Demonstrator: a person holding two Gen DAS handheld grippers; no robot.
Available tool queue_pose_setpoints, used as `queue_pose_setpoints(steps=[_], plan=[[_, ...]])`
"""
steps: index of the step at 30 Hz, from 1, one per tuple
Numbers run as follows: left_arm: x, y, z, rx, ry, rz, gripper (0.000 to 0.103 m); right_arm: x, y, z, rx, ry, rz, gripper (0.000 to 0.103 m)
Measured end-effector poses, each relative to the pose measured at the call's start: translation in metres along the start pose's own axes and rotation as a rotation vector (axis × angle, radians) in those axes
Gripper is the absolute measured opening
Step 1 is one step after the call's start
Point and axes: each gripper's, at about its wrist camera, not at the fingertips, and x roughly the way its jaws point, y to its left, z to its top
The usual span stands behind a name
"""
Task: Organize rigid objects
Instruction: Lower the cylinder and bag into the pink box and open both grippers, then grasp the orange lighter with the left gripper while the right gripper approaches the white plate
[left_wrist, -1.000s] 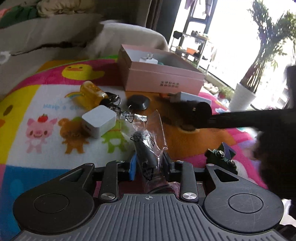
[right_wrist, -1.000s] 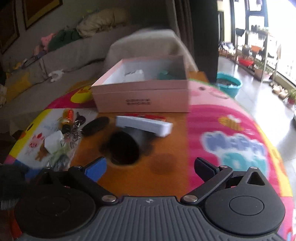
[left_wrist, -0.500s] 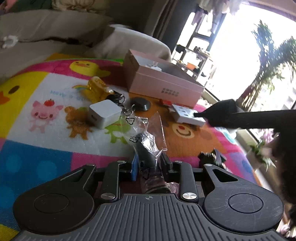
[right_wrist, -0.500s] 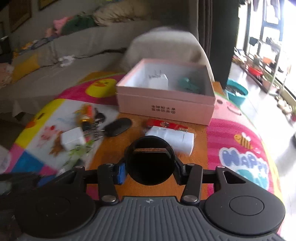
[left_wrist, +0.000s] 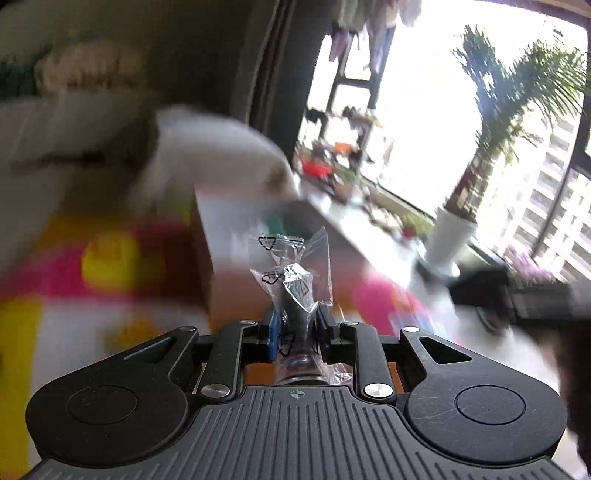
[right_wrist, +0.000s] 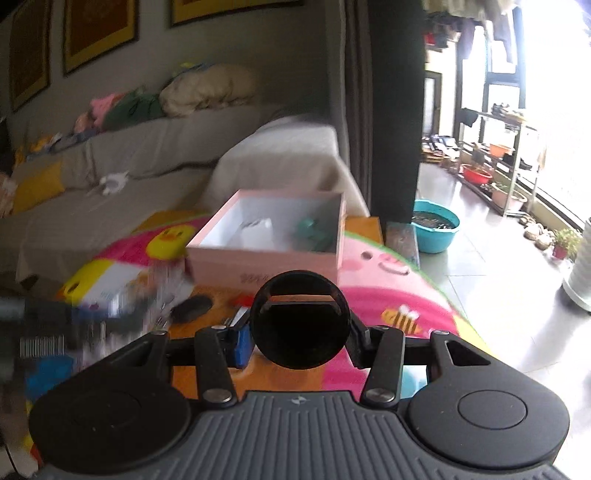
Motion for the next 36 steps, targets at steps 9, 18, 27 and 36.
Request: queue_pose_setpoints(steps=[9, 18, 27, 36], plan=[[0.153, 0.046, 0.076, -0.052, 0.103, 0.039, 0.028, 0.046, -0.023, 0.022, 0.056, 0.006, -0.042, 0.048], [0.079, 0.061, 0.030, -0.038, 0.004, 0.029, 0.028, 0.093, -0.020, 0.057, 0.025, -0.002, -0.020, 0.048], [0.016, 0.083, -0.025, -0.007, 0.057, 0.139, 0.028, 0.164, -0.008, 0.101, 0.078, -0.065, -0.012, 0.078], [-0.008, 0.099, -0.072, -0.129, 0.087, 0.132, 0.028, 0.111, 0.008, 0.007, -0.009, 0.060, -0.037, 0.079]])
